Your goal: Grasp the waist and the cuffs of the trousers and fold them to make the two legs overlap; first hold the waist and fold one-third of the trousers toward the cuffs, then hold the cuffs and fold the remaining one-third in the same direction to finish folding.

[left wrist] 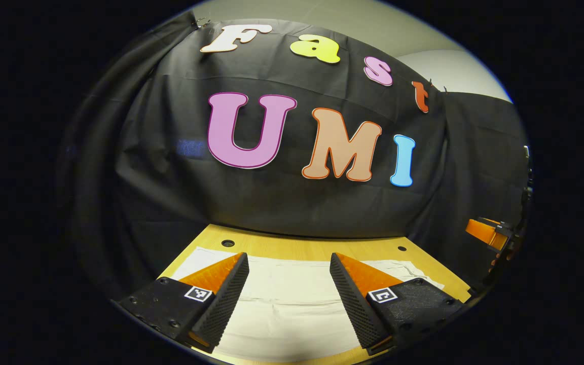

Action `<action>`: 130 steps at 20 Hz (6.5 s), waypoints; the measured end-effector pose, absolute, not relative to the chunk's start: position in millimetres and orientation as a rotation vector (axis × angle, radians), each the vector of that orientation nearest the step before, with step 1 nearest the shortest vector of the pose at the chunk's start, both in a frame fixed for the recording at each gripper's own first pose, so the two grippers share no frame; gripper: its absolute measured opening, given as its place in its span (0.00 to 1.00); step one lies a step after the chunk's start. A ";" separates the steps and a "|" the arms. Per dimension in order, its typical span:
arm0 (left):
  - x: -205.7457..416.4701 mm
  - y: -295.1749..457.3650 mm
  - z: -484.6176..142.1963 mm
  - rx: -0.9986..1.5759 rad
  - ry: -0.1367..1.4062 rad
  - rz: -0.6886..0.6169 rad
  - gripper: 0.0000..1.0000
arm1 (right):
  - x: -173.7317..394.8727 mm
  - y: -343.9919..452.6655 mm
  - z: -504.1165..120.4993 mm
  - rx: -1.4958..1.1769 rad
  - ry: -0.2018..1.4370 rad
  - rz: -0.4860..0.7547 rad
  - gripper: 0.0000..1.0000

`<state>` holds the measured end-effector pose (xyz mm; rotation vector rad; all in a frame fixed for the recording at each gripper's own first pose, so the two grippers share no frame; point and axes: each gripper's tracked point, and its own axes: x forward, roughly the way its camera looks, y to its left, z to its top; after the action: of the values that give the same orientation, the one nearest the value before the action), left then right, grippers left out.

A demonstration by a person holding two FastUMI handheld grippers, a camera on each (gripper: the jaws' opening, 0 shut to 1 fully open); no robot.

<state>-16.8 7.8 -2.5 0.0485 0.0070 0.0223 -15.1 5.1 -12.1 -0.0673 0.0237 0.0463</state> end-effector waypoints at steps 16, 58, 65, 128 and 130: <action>-33.6 10.9 -115.0 0.325 0.322 -0.223 0.95 | -45.7 -21.3 -65.9 -0.074 0.168 0.063 0.96; -107.3 154.0 -322.6 0.964 1.249 -0.642 0.01 | -40.3 -61.3 -176.8 -0.204 0.463 0.164 0.96; -106.0 154.3 -323.0 0.941 1.304 -0.624 0.00 | -46.7 -93.1 -247.7 -0.519 0.665 0.379 0.97; 161.7 175.0 -123.6 0.794 0.714 0.003 0.00 | 149.1 -43.6 -191.1 -0.482 0.615 0.149 0.02; 205.1 177.0 -109.9 0.812 0.661 0.068 0.00 | 174.4 -37.9 -199.4 -0.465 0.616 0.147 0.02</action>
<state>205.1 177.0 -109.9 0.8117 0.6605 0.0682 174.4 -37.9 -199.4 -0.4645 0.6160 0.1471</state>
